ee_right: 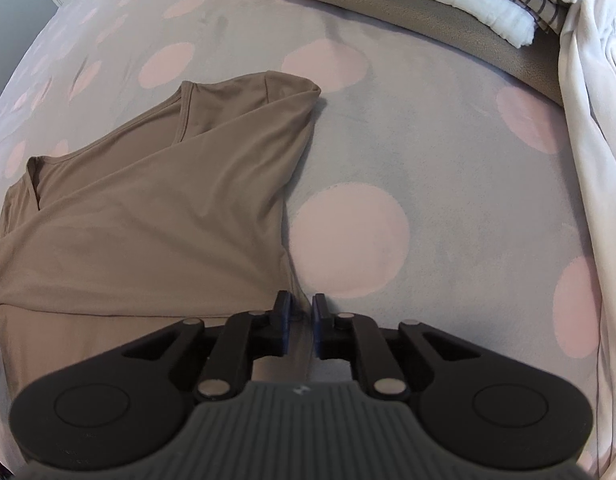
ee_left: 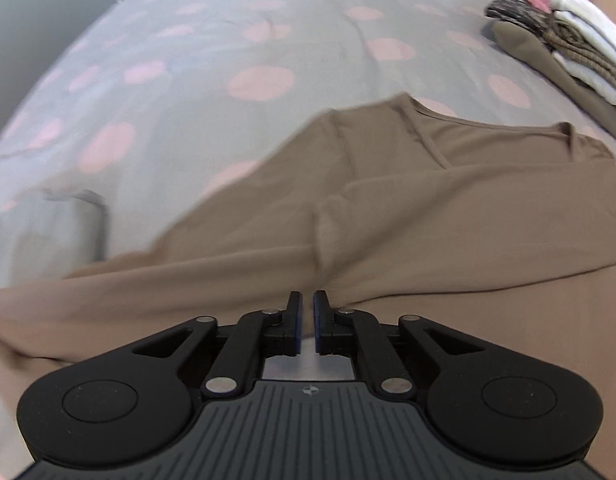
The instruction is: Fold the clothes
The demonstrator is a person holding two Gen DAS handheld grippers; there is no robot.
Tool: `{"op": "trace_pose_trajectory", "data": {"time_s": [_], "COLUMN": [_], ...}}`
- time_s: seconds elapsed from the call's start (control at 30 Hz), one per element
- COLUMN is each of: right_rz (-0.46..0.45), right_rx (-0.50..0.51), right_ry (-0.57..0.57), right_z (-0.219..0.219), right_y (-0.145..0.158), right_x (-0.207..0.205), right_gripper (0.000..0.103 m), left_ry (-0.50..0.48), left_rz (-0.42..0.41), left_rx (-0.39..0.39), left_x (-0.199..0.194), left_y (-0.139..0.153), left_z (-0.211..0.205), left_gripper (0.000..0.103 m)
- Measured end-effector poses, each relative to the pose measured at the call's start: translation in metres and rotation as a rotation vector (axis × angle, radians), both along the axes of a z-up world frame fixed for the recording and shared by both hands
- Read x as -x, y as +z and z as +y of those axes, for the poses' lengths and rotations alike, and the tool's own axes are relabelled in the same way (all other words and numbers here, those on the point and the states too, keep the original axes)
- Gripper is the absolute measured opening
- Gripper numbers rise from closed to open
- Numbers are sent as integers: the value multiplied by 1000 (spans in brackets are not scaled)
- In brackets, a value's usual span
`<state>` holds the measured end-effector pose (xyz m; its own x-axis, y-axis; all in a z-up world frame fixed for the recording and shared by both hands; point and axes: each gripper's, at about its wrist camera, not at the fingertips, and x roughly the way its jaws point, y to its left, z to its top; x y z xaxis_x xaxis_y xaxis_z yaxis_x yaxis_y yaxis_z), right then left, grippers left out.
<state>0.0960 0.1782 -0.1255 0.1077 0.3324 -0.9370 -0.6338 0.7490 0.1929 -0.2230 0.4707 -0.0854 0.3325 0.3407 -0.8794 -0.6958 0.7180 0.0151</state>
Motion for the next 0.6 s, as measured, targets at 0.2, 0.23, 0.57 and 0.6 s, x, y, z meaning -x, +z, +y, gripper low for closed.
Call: {"op": "trace_pose_trajectory", "data": {"time_s": [0.2,0.23,0.57,0.6], "right_rz": [-37,-40,-42,-42], "right_rx": [-11,-16,-87,-90], "right_ry": [-23,-28,25,32], "right_z": [-6,-7,-9,-8], "right_y": [18,22,54,56], "right_x": [3,3,38,42], "right_gripper": [24,25,34,34], "left_ry": [81,108,385,397], "left_rz": [-35,-39,-95,-96], "left_rx": [-55,-73,-132,-125], "left_x": [28,37,139,146], "left_y": [27,32,57,55], "left_z": [6,8,27,27], "left_gripper": [29,33,43,43]}}
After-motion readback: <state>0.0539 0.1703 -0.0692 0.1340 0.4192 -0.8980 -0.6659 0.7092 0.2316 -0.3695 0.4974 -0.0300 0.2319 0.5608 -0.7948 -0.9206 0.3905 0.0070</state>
